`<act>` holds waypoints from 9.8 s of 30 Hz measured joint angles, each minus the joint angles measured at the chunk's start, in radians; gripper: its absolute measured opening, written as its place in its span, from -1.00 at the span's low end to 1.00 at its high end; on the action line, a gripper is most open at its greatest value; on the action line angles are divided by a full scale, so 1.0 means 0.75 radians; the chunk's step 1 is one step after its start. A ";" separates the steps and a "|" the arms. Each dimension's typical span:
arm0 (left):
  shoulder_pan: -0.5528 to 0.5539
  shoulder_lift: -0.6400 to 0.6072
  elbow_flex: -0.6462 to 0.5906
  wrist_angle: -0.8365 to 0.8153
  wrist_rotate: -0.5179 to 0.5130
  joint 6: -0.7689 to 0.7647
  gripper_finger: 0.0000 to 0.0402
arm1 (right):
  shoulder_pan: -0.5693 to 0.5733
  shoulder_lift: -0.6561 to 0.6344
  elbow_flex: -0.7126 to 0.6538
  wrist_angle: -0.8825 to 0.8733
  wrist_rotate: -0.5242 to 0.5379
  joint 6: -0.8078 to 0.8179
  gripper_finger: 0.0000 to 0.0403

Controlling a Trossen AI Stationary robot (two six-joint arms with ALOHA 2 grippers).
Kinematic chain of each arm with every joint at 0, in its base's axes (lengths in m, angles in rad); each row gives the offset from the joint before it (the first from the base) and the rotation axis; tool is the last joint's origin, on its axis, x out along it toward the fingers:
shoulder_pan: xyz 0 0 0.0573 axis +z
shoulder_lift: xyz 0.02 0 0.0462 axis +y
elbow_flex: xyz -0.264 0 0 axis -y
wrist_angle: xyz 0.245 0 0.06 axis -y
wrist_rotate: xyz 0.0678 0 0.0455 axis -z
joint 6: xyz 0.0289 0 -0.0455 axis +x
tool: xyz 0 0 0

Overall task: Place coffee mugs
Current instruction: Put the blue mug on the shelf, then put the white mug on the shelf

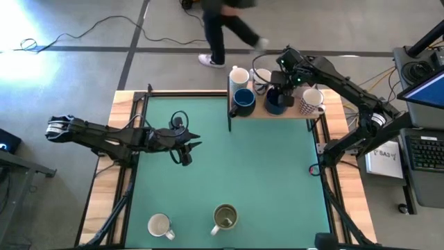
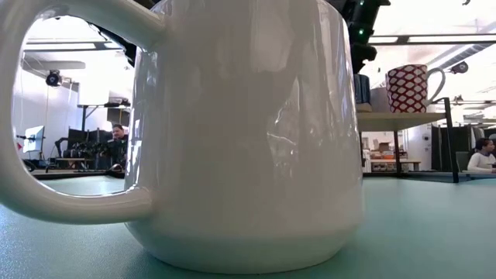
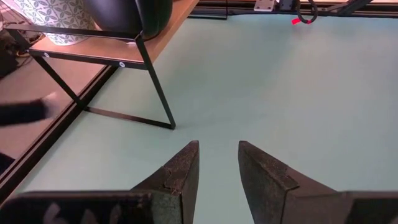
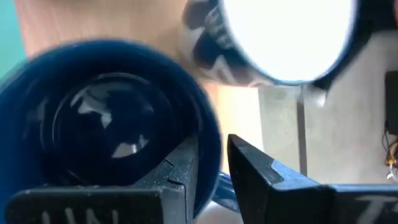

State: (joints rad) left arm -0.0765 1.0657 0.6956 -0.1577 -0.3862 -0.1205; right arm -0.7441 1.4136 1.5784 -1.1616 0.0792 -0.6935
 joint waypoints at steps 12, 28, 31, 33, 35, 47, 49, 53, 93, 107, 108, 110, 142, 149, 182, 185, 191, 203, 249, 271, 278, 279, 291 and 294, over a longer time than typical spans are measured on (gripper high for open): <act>0.000 0.000 0.000 0.000 0.004 0.000 -0.53 | 0.012 -0.004 0.187 -0.283 -0.309 0.590 -0.62; 0.000 0.000 0.000 -0.020 0.006 -0.035 -0.53 | 0.286 -0.005 0.171 -0.327 -0.206 0.825 -0.64; 0.000 0.000 0.000 -0.036 0.006 -0.054 -0.53 | 0.330 -0.005 0.170 -0.328 -0.211 0.833 -0.69; 0.000 0.000 0.000 -0.053 0.006 -0.072 -0.53 | 0.353 -0.005 0.170 -0.328 -0.213 0.860 -0.71; 0.000 0.000 0.000 -0.067 0.006 -0.085 -0.53 | 0.373 -0.005 0.170 -0.336 -0.212 0.876 -0.69; 0.000 0.000 -0.001 -0.092 0.005 -0.070 -0.53 | 0.422 0.001 0.170 -0.336 -0.011 1.060 -0.37; 0.000 0.000 -0.001 -0.092 0.005 -0.069 -0.53 | 0.422 0.013 0.170 -0.331 0.000 1.108 -0.36; 0.000 0.000 -0.001 -0.091 0.005 -0.065 -0.53 | 0.422 0.057 0.169 -0.328 0.008 1.121 -0.37; 0.000 0.000 -0.001 -0.091 0.005 -0.061 -0.53 | 0.413 0.176 0.152 -0.402 0.120 0.909 -0.89; 0.000 0.000 -0.001 -0.091 0.005 -0.061 -0.53 | 0.373 0.151 0.151 -0.443 0.128 0.634 -0.90; 0.000 0.000 -0.001 -0.091 0.004 -0.060 -0.53 | 0.368 0.147 0.151 -0.444 0.129 0.608 -0.90; 0.000 0.000 -0.001 -0.091 0.004 -0.061 -0.53 | 0.355 0.142 0.151 -0.445 0.129 0.550 -0.90; 0.000 0.000 -0.001 -0.089 0.004 -0.050 -0.53 | 0.171 0.140 0.151 -0.312 0.128 0.236 -0.88; 0.000 0.000 -0.001 -0.090 0.004 -0.050 -0.53 | 0.171 0.140 0.151 -0.308 0.126 0.234 -0.88; 0.000 0.000 -0.001 -0.090 0.004 -0.029 -0.53 | 0.028 0.142 0.137 -0.204 0.023 0.105 -0.88; 0.000 0.000 -0.001 -0.090 0.004 -0.029 -0.53 | 0.014 0.142 0.137 -0.202 0.022 0.105 -0.88; 0.000 0.000 -0.001 -0.090 0.004 -0.029 -0.53 | -0.014 0.142 0.137 -0.185 0.023 0.091 -0.88; 0.000 0.000 -0.001 -0.090 0.004 -0.029 -0.53 | -0.036 0.204 0.142 -0.166 -0.045 0.120 -0.88; 0.000 0.000 -0.001 -0.090 0.005 -0.025 -0.53 | -0.063 0.159 0.137 -0.234 -0.127 0.169 -0.88; 0.000 0.000 -0.001 -0.090 0.005 -0.024 -0.53 | -0.074 0.168 0.137 -0.180 -0.152 0.203 -0.88; 0.000 0.000 -0.001 -0.090 0.004 -0.024 -0.53 | -0.074 0.168 0.137 -0.178 -0.146 0.208 -0.78; 0.000 0.000 -0.001 -0.090 0.005 -0.025 -0.53 | -0.074 0.168 0.137 -0.180 -0.144 0.208 -0.77; 0.000 0.000 -0.001 -0.090 0.005 -0.025 -0.53 | -0.073 0.146 0.206 -0.185 -0.137 0.264 -0.75; 0.000 0.000 -0.001 -0.090 0.005 -0.025 -0.53 | -0.073 0.142 0.230 -0.189 -0.138 0.300 -0.75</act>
State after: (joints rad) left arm -0.0765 1.0656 0.6952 -0.2252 -0.3828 -0.1390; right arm -0.7986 1.5204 1.7512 -1.3037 -0.0242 -0.4686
